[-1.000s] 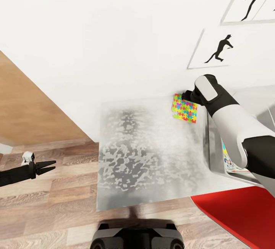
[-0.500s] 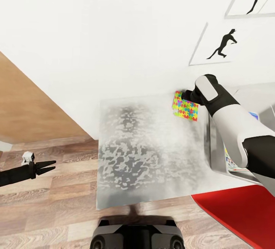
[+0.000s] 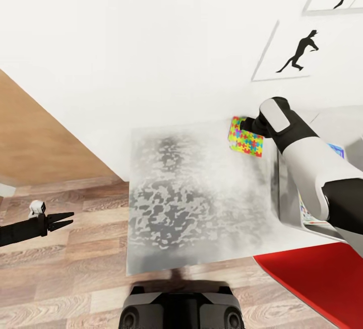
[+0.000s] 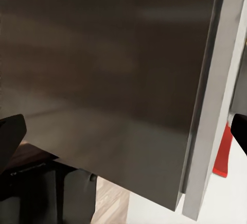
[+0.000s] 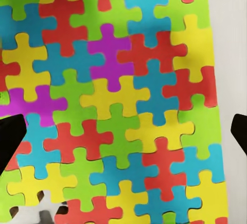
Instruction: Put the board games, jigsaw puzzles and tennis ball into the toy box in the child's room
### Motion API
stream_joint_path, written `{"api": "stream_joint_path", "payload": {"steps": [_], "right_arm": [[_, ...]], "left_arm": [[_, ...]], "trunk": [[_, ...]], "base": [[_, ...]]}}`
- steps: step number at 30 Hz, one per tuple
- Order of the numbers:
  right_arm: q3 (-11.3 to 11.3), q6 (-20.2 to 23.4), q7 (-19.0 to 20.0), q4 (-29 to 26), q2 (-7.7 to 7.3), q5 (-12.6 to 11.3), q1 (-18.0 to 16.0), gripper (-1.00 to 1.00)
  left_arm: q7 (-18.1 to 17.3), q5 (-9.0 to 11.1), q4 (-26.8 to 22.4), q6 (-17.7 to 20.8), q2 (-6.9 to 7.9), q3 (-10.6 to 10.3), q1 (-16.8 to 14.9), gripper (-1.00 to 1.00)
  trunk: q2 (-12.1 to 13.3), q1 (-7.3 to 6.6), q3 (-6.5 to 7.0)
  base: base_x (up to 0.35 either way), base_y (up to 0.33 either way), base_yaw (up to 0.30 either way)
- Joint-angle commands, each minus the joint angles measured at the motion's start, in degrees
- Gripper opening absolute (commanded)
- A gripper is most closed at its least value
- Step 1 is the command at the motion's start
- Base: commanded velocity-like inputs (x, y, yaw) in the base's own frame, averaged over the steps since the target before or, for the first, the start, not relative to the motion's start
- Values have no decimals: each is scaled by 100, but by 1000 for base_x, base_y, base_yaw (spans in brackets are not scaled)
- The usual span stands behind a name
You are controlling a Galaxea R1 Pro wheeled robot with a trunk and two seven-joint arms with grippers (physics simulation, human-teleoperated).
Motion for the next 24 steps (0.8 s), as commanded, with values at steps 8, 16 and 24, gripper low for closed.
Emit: {"api": "stream_joint_path", "payload": {"steps": [8,16,24], "right_arm": [[47,103,11,-7,-94,-57,-14,100],[47,123,26,-40,-200,-84,-14,100],[47,137,29,-68,-246,-109,-13,100]], "left_arm": [[-25,-50,0,60,0,27,-4,100],[-25,-50,0,60,-6,24,-4,100],[-25,-50,0,60,-8,24,-4,100]], "trunk": [[-10,3,-82],[-10,3,-156],[-10,3,-207]], "base": [[0,0,0],[0,0,0],[0,0,0]]}}
